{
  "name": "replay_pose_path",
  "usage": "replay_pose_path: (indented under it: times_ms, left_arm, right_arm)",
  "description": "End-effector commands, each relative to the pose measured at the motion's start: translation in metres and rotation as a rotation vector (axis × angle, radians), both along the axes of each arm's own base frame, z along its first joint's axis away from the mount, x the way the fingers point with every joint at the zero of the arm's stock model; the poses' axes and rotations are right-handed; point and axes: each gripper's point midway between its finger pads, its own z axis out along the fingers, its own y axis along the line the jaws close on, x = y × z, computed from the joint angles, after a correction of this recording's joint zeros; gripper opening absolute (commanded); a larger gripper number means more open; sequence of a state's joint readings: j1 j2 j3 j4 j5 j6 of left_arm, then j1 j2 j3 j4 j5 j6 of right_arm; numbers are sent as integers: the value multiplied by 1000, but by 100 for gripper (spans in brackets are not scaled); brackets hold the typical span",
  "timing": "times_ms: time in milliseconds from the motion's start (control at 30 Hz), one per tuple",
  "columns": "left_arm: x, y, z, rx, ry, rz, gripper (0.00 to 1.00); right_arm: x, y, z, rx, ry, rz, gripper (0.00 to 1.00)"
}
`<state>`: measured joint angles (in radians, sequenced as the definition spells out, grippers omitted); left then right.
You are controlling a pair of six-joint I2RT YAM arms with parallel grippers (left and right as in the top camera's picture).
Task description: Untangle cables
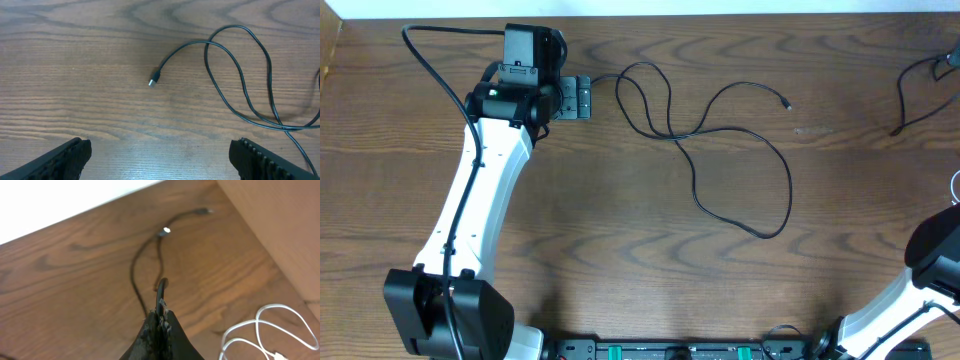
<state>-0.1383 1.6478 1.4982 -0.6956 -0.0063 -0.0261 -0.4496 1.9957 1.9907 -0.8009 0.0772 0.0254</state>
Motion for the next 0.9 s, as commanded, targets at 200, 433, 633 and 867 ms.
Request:
replay_pose_path:
  times_ms: [200,433,633,867]
  left_arm:
    - [0,1,-3,4,6,6,93]
    - [0,1,-3,4,6,5,93]
    - [0,1,-3,4,6,5,93]
    - [0,1,-3,4,6,5,93]
  right_arm:
    - [-39,-62,-25,98,20,-198,4]
    - [-56,-80,-59,153,93,-243,4]
    - [-53,-70,-95,260,142,-205,2]
    - [-48,-53,-102,347,136,-146,21]
